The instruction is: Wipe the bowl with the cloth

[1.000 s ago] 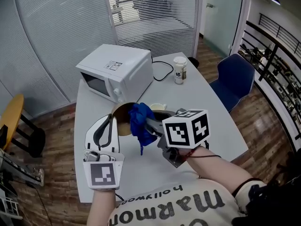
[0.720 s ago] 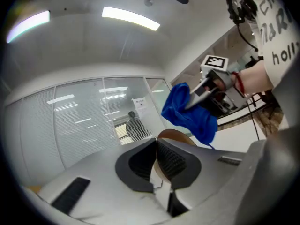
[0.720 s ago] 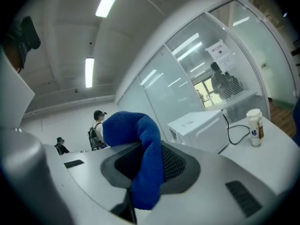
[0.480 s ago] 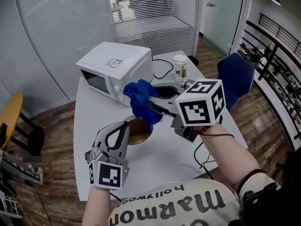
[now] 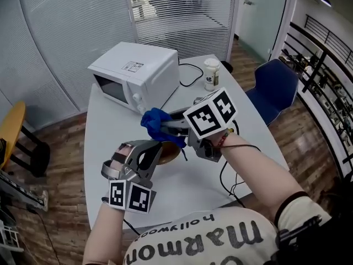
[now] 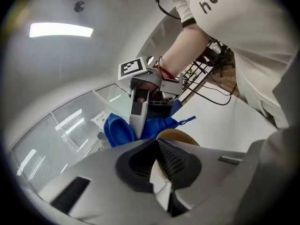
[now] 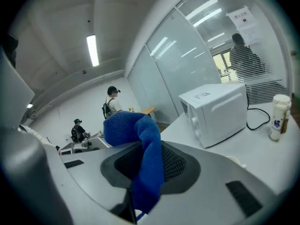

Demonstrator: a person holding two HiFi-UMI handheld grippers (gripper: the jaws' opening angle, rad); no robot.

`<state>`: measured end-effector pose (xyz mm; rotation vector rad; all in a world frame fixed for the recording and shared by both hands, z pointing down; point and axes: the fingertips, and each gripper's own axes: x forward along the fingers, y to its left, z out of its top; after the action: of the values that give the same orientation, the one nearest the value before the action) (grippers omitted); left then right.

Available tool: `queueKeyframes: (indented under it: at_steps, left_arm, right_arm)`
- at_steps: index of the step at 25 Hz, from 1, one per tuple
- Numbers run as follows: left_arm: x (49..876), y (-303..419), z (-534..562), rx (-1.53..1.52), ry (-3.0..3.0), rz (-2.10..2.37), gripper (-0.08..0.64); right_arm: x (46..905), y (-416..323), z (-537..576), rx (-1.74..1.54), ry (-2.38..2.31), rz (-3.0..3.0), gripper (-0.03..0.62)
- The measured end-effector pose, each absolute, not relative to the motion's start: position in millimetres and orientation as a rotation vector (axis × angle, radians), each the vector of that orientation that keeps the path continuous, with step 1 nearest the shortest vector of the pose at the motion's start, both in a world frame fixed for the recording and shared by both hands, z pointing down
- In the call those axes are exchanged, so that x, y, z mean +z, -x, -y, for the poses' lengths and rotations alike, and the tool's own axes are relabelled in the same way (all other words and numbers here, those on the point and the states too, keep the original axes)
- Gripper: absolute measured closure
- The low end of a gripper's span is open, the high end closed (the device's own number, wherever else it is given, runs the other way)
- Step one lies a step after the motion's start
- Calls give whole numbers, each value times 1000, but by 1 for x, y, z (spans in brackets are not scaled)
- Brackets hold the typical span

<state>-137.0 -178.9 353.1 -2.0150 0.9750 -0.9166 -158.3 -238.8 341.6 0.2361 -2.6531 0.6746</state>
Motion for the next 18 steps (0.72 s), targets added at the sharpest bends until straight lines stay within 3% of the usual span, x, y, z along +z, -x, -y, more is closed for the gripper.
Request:
queueKeyframes:
  at_steps: [18]
  left_arm:
    - [321,158,182,-768,2000,-1179,552]
  right_arm:
    - [348,143,247,910,-279,2689,494]
